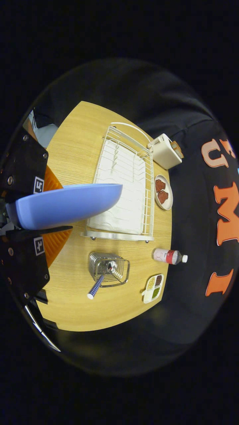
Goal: Take the plate from the dish rack, then take the spoon from the basket and place it into the plate.
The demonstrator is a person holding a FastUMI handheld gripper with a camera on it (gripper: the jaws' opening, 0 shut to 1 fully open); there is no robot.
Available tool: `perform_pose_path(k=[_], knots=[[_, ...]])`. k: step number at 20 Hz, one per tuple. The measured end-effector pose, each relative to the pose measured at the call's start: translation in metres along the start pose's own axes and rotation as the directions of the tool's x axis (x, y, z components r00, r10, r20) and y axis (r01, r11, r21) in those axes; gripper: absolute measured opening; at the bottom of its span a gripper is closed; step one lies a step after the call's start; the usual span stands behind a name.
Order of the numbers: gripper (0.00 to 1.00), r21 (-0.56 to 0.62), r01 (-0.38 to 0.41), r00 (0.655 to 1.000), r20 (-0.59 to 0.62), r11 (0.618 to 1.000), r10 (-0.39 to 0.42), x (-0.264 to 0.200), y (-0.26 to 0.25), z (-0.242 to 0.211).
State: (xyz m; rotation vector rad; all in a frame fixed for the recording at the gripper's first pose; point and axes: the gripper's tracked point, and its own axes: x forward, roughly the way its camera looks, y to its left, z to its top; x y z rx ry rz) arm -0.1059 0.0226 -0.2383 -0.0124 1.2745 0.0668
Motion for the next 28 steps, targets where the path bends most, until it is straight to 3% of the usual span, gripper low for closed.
perform_pose_path(k=[8,11,14,18,20,23,24,28], knots=[[0.31,0.146,-0.141,0.988,-0.041,0.979,0.148,0.035,0.01,-0.055],[0.31,0.147,-0.134,0.991,0.01,0.98,0.134,0.051,0.004,-0.058],[0.31,0.187,-0.187,0.982,0.04,0.964,0.183,0.062,0.009,-0.061],[0.42,0.228,-0.211,0.978,0.041,0.951,0.207,0.075,0.003,-0.068],[0.44,0.171,-0.177,0.984,0.057,0.969,0.17,0.075,-0.005,-0.071],[0.65,0.099,-0.096,0.99,0.115,0.99,0.085,0.082,-0.027,-0.065],[0.68,0.083,-0.061,0.988,0.143,0.995,0.049,0.083,-0.037,-0.06],[0.82,0.009,0.062,0.934,0.353,0.998,-0.061,0.068,-0.067,-0.022]])
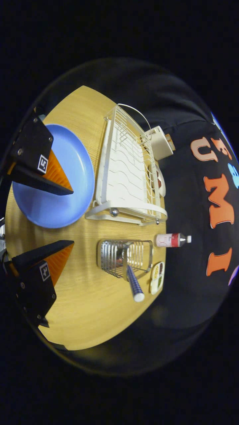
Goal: Take the plate from the dish rack, then take the spoon from the basket and place it into the plate.
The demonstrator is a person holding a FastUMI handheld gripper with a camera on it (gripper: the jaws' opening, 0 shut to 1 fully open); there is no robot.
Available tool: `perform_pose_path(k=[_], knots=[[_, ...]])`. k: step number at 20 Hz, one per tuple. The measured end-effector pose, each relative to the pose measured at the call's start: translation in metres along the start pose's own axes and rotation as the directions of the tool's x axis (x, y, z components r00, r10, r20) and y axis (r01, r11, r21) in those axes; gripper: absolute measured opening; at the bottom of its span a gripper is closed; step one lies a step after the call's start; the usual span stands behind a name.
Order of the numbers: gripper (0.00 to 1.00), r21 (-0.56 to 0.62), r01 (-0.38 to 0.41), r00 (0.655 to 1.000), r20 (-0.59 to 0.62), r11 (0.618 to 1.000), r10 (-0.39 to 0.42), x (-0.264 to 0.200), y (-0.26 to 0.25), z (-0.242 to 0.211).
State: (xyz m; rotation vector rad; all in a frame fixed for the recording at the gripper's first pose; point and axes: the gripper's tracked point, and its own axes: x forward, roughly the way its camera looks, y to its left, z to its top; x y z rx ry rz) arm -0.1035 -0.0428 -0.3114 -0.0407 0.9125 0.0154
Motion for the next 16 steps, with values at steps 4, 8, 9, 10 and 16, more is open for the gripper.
perform_pose_path(k=[4,8,9,10,16], knots=[[0.83,0.008,0.118,0.981,0.156,0.993,-0.118,-0.005,-0.044,0.033],[0.83,0.059,0.174,0.94,0.289,0.983,-0.183,-0.003,-0.079,0.065],[0.82,0.057,0.191,0.929,0.312,0.98,-0.2,-0.002,-0.087,0.069],[0.81,0.059,0.2,0.921,0.33,0.978,-0.208,0.0,-0.089,0.074],[0.58,0.053,0.214,0.88,0.424,0.975,-0.216,0.002,-0.083,0.093]])
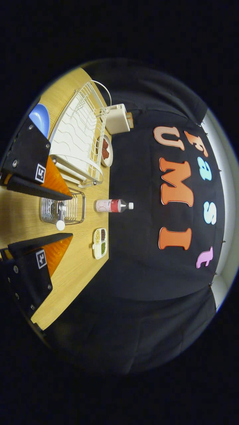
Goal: Take the plate from the dish rack, then take the spoon from the basket and place it into the plate.
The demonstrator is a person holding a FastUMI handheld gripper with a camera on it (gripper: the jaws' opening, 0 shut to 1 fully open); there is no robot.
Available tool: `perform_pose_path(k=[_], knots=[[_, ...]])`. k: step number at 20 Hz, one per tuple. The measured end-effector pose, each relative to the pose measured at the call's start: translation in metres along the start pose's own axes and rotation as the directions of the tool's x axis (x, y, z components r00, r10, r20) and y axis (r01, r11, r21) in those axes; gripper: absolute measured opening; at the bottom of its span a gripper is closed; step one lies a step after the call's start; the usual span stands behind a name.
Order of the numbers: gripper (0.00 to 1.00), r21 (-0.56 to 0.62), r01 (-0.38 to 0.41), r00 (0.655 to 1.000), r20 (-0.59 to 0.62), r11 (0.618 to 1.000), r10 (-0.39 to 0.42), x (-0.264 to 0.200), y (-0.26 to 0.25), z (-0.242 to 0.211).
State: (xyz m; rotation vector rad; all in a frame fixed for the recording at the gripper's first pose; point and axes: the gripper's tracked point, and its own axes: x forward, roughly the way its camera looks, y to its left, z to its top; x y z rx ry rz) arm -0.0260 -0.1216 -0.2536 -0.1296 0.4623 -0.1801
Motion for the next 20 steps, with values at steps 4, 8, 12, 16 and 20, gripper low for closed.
perform_pose_path(k=[4,8,12,16,20], knots=[[0.39,0.011,0.041,0.999,0.02,0.999,-0.041,0.004,0.001,0.002],[0.2,0.041,0.012,1.0,0.02,0.999,-0.013,0.005,0.014,0.004],[0.1,0.057,0.006,1.0,0.004,0.998,-0.006,0.012,0.015,0.014],[0.08,0.08,-0.016,0.999,0.038,0.997,0.013,0.007,0.017,0.042],[0.08,0.098,-0.011,0.998,0.065,0.995,0.005,-0.003,0.012,0.068]])
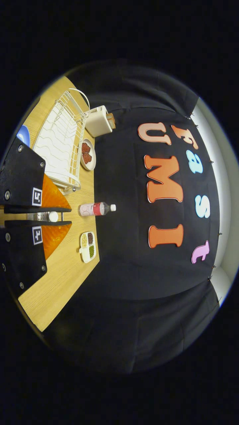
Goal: Take the plate from the dish rack, then take the spoon from the basket and place it into the plate.
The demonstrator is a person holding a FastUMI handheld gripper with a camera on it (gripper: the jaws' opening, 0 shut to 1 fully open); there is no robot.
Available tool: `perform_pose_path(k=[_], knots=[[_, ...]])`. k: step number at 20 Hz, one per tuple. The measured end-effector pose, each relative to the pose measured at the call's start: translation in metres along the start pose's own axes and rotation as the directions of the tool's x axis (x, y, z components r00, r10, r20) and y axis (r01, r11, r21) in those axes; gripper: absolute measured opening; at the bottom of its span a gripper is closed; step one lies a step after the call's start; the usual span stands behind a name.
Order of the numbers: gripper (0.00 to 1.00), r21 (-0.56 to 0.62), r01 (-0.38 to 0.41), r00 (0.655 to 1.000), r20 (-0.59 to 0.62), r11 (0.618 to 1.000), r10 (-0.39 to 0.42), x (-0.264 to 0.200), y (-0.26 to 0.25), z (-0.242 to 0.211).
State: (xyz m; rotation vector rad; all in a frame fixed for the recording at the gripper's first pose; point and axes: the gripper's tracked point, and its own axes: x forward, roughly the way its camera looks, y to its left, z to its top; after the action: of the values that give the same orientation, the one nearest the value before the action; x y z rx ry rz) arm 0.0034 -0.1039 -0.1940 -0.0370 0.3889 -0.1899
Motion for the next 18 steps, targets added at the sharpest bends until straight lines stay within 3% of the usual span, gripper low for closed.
perform_pose_path(k=[9,14,18], knots=[[0.08,0.032,-0.074,0.993,0.099,0.997,0.07,-0.063,0.012,0.052],[0.08,-0.027,-0.135,0.984,0.114,0.99,0.138,-0.098,0.029,0.047],[0.08,-0.06,-0.286,0.949,0.122,0.956,0.291,-0.125,0.064,0.033]])
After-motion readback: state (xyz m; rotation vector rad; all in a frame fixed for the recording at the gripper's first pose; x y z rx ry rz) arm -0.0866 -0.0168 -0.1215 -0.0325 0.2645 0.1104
